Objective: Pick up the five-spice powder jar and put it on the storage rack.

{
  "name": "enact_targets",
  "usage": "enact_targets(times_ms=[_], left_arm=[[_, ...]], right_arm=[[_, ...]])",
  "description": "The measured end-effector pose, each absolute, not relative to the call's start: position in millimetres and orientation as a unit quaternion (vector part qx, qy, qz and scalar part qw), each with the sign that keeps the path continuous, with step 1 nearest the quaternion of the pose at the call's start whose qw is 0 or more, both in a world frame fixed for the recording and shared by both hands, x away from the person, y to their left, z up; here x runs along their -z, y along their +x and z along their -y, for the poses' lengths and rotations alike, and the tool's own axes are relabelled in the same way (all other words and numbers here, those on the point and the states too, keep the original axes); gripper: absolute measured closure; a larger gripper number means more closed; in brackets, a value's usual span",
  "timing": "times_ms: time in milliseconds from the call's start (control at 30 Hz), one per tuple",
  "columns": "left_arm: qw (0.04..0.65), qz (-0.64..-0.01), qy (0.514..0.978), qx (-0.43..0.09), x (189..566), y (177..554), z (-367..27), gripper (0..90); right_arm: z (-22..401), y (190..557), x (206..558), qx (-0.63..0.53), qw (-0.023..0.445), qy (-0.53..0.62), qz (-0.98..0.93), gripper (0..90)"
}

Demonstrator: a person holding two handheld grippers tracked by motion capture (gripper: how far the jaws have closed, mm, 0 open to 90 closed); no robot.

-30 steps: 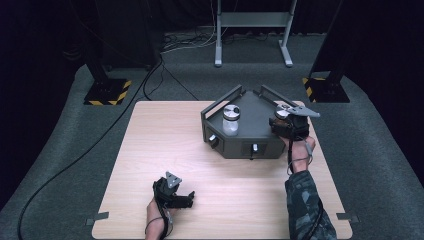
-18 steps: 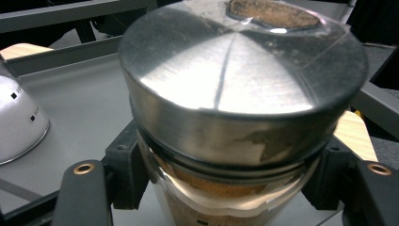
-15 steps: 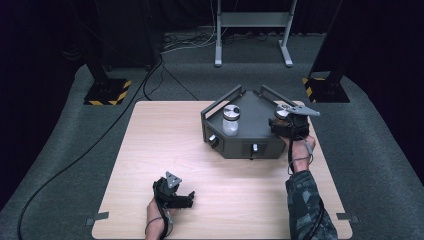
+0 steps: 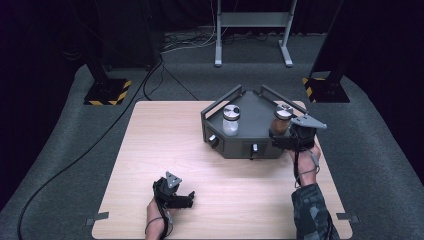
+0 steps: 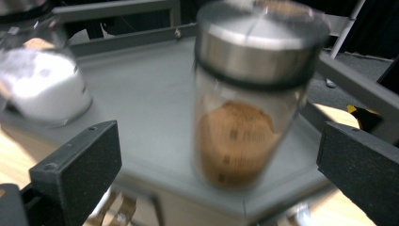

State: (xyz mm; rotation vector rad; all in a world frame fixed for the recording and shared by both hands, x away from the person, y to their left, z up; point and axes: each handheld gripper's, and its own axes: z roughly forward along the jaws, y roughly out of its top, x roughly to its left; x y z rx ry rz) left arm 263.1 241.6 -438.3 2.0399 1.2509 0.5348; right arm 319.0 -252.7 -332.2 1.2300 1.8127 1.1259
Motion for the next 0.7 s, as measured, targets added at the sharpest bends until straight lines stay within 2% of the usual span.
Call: enact_targets(times_ms=[200, 533, 700], left_arm=[[0.338, -0.48, 0.783, -0.206, 438, 263, -242, 1.6], [0.336, -0.477, 0.785, -0.208, 438, 263, -241, 1.6], [0.336, -0.478, 0.785, -0.209, 438, 262, -241, 1.5]], right_arm=[[253, 291, 358, -0.407, 0.338, 0.466, -0.71, 0.0], [277, 264, 412, -0.38, 0.27, 0.487, -0.739, 0.0], [283, 254, 429, -0.366, 0.253, 0.494, -0.747, 0.0]])
